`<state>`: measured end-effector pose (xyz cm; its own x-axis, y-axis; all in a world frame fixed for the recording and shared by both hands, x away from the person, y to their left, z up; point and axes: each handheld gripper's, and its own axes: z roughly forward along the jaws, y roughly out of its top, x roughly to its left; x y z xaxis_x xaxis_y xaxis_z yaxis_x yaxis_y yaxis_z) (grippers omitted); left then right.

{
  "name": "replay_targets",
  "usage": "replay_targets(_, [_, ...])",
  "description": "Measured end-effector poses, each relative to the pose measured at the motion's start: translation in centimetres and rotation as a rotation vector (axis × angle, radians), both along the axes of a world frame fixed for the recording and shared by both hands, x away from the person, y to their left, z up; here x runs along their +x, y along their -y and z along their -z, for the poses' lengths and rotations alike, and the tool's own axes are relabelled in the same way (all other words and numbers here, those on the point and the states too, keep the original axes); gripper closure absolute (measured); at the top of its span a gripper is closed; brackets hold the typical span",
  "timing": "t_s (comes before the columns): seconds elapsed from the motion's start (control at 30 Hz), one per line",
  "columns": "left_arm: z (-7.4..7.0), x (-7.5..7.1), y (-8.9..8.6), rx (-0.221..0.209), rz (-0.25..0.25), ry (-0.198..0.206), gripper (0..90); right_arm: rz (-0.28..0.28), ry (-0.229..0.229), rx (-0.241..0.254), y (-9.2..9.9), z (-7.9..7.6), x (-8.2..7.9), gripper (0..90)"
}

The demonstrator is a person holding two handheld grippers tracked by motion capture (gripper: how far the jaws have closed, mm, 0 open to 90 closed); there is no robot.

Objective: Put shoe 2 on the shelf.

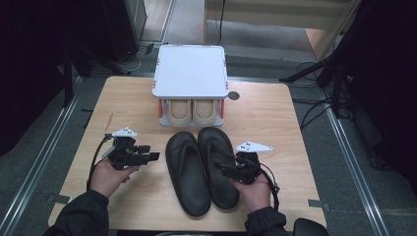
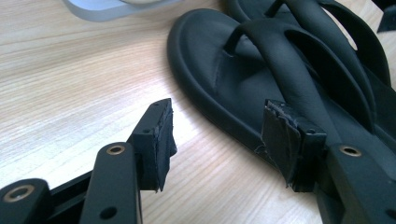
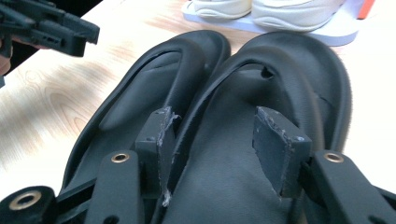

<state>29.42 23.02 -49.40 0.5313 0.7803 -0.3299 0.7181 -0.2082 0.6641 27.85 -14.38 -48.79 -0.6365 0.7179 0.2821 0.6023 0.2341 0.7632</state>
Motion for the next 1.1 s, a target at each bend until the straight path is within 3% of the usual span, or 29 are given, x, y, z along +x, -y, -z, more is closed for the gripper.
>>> replay_targets(0.33, [0.1, 0.3, -0.8, -0.009, -0.026, 0.010, 44.1, -0.016, 0.000, -0.011, -2.0, 0.6, -0.2, 47.9])
replay_targets(0.47, [0.2, 0.4, -0.8, -0.012, -0.030, 0.009, 43.9, -0.006, 0.009, -0.029, -2.7, 0.9, -0.2, 45.3])
replay_targets(0.6, [0.3, 0.4, -0.8, -0.008, -0.029, 0.003, 43.7, 0.008, -0.010, -0.017, -3.2, 1.2, 0.0, 41.9])
replay_targets(0.77, [0.3, 0.5, -0.8, -0.008, -0.031, 0.004, 43.6, 0.030, -0.020, -0.038, -4.3, 1.9, 0.4, 36.2])
replay_targets(1.1, [0.4, 0.6, -0.8, -0.005, -0.031, -0.001, 43.4, 0.063, -0.032, -0.071, -6.0, 3.0, 1.1, 38.2])
